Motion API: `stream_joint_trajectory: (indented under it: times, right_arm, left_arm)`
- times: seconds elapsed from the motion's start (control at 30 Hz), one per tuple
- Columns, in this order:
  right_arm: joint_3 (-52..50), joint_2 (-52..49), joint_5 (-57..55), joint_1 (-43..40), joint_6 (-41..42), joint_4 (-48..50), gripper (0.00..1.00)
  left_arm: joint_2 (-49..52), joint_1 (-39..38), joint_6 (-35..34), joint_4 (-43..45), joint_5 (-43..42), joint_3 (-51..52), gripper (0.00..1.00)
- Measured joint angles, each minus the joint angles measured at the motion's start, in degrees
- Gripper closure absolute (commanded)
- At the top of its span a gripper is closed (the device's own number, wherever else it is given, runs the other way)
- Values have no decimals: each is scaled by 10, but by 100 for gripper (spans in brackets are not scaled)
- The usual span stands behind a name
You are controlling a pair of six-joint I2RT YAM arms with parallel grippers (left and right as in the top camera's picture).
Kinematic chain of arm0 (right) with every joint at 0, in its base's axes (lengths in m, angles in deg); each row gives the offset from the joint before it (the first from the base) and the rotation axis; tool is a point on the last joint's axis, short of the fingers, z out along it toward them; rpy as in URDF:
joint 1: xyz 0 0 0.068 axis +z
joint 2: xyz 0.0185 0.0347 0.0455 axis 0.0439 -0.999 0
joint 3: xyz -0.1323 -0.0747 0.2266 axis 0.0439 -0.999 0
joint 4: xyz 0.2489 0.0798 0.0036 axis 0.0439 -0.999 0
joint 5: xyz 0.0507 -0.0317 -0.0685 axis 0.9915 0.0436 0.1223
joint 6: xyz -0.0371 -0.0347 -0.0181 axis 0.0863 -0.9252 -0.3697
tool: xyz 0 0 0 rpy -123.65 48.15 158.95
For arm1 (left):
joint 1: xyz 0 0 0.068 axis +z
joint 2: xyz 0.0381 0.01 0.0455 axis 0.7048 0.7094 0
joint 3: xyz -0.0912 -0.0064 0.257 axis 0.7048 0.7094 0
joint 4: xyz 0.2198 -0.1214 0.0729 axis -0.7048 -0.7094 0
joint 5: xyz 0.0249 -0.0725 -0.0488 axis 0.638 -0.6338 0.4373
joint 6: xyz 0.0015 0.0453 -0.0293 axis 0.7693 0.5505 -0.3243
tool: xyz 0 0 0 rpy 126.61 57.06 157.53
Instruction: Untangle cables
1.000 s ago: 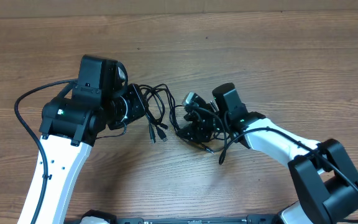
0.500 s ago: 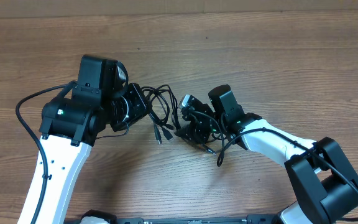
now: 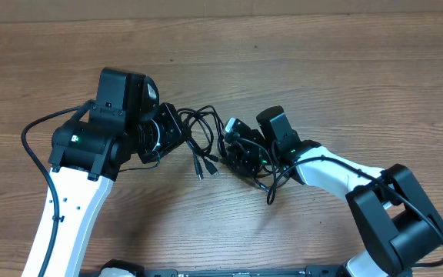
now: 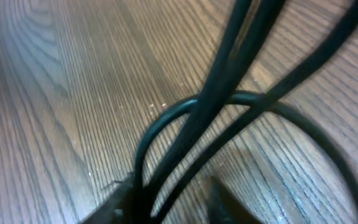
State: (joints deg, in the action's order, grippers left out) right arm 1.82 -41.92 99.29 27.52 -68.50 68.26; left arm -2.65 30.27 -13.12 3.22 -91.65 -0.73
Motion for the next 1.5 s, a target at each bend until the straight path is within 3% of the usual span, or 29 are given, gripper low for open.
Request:
stream_joint_trajectory:
  times: [0.17, 0.57, 0.7, 0.9, 1.17, 1.5]
  right_arm:
    - [0, 0, 0, 0, 1, 0, 80]
    - [0, 0, 15, 0, 1, 13, 71]
    - [0, 0, 15, 0, 2, 24, 84]
    - [0, -1, 16, 0, 3, 25, 92]
    - [0, -1, 16, 0, 5, 25, 96]
    - [0, 36, 20, 0, 18, 22, 95]
  left_arm:
    - [0, 0, 0, 0, 0, 0, 96]
    - [0, 0, 0, -5, 6, 0, 96]
    - [0, 0, 0, -9, 7, 0, 96]
    - [0, 0, 0, -9, 9, 0, 96]
    - [0, 0, 0, -14, 26, 0, 96]
    - [0, 0, 0, -35, 76, 0, 96]
